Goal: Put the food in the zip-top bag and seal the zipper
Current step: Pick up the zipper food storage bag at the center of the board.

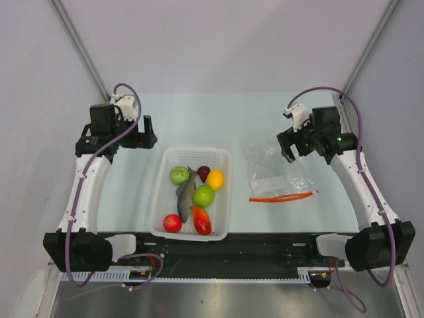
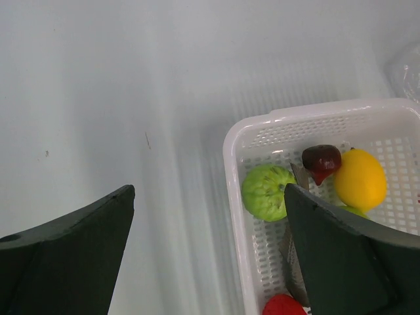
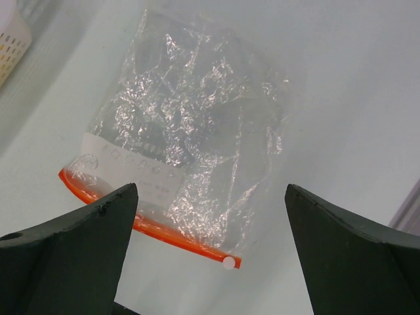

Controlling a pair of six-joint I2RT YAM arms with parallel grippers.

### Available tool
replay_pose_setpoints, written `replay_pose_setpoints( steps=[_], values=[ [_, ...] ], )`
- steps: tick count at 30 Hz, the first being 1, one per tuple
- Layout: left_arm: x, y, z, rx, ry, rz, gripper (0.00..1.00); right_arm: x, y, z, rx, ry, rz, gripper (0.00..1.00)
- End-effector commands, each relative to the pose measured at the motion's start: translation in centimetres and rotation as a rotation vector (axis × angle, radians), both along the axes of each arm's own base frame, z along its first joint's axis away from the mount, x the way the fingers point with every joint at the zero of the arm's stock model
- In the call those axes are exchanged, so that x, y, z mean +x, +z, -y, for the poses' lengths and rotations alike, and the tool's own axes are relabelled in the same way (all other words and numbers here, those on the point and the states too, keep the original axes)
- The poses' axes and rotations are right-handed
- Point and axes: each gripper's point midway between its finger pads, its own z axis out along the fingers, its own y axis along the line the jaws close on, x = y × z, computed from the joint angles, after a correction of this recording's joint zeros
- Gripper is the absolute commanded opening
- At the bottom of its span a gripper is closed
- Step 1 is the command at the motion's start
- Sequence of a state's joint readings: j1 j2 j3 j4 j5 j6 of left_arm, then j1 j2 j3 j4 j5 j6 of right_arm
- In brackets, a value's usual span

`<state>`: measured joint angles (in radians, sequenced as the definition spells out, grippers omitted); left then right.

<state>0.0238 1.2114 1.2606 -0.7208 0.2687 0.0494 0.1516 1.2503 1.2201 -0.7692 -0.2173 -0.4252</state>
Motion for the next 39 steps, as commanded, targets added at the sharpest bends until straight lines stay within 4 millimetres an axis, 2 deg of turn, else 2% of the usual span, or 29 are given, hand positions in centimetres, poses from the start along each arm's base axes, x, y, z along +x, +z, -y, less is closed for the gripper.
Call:
replay_pose_setpoints(
  steps=[1, 7, 10, 12, 14, 15, 18, 21, 23, 27, 32, 34, 39],
  values=[
    [-0.2, 2.1, 0.5, -0.028, -0.014, 0.044, 1.00, 0.8, 1.7, -0.4, -0.069, 0.084, 0.070, 1.00],
    [-1.4, 2.8, 1.1, -0.045, -0.043, 0.050, 1.00, -0.2, 0.4, -2.1, -0.173, 0.207, 0.063, 1.00],
    [-1.7, 3.4, 1.8, -0.067, -0.086, 0.080, 1.00, -0.9, -1.6, -2.0, -0.245, 0.279, 0.039, 1.00],
    [-1.9, 3.4, 2.5, -0.082, -0.126, 0.088, 1.00, -1.8, -3.7, -1.8, -0.310, 0.329, 0.007, 1.00],
    [-2.3, 3.5, 3.2, -0.112, -0.163, 0.090, 1.00, -1.9, -5.1, -1.3, -0.401, 0.382, 0.010, 1.00],
    [-2.5, 3.3, 3.4, -0.120, -0.175, 0.085, 1.00, -2.6, -6.8, -0.9, -0.433, 0.409, -0.023, 1.00],
    [-3.0, 3.1, 4.0, -0.136, -0.210, 0.083, 1.00, -3.0, -9.3, -0.3, -0.496, 0.468, -0.057, 1.00],
    [-3.1, 3.3, 4.2, -0.136, -0.223, 0.094, 1.00, -3.6, -11.0, 0.2, -0.537, 0.540, -0.110, 0.98],
    [-3.1, 3.3, 4.2, -0.137, -0.223, 0.091, 1.00, -4.8, -12.1, 0.6, -0.544, 0.587, -0.148, 0.97],
    [-3.0, 2.9, 4.2, -0.143, -0.213, 0.077, 1.00, -6.4, -13.1, 0.8, -0.560, 0.639, -0.108, 0.96],
    [-2.9, 2.6, 4.0, -0.130, -0.212, 0.069, 1.00, -7.9, -13.5, 0.2, -0.533, 0.656, -0.054, 0.86],
    [-2.6, 2.9, 3.9, -0.119, -0.205, 0.078, 1.00, -7.7, -13.8, 0.2, -0.563, 0.662, -0.026, 0.82],
    [-2.6, 3.0, 3.7, -0.112, -0.194, 0.081, 1.00, -7.6, -15.1, 0.2, -0.587, 0.671, -0.028, 0.78]
  ],
)
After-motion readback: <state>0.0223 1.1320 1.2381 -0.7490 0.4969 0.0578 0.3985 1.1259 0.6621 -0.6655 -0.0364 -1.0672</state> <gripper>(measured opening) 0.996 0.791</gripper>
